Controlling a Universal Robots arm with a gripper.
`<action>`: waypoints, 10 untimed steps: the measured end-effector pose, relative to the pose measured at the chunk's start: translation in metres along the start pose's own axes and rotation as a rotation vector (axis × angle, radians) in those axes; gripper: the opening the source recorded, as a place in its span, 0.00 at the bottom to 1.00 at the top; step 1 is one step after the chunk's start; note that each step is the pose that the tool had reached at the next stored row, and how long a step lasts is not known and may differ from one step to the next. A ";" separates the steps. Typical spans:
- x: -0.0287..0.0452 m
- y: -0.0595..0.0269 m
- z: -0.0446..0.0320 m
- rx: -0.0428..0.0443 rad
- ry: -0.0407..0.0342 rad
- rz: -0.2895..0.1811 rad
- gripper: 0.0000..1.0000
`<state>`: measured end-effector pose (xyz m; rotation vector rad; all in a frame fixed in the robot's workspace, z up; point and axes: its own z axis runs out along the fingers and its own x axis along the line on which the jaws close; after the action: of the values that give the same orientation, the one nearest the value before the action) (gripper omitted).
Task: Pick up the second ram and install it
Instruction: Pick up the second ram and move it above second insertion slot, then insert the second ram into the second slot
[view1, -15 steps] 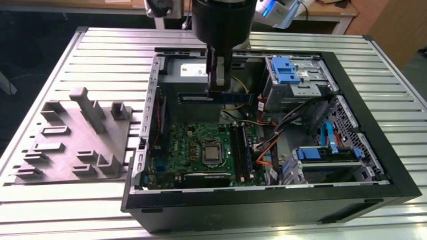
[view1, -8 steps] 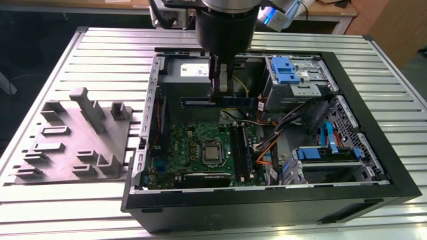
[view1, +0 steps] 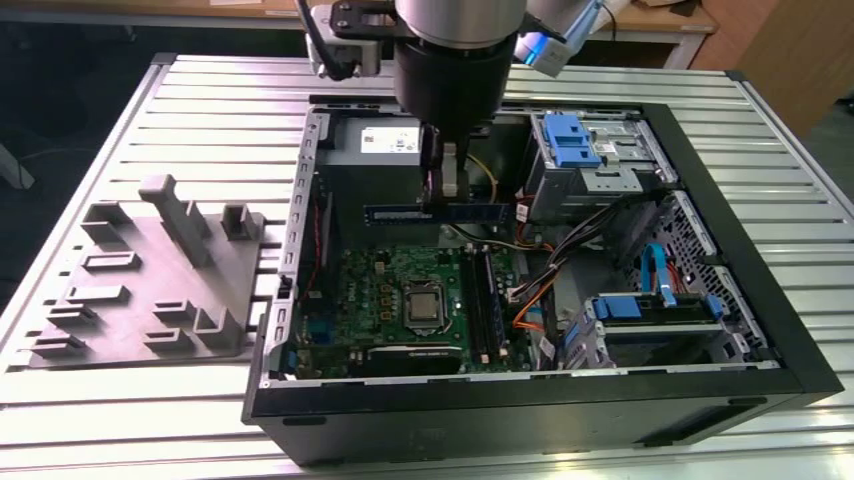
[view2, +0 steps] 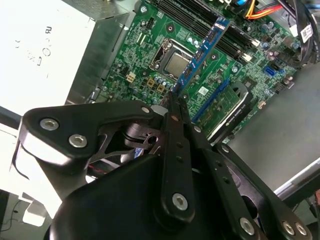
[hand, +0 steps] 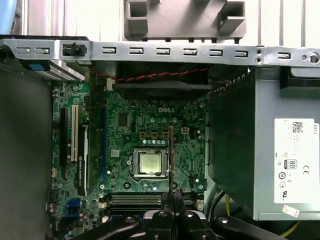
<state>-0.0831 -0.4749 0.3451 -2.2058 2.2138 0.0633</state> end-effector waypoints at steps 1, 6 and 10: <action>0.0001 -0.0001 0.0018 0.0000 -0.0001 0.000 0.11; 0.0001 -0.0001 0.0036 0.0000 0.0000 0.000 0.11; 0.0001 -0.0001 0.0037 0.0000 -0.0001 0.000 0.11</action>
<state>-0.0831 -0.4749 0.3415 -2.2062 2.2134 0.0633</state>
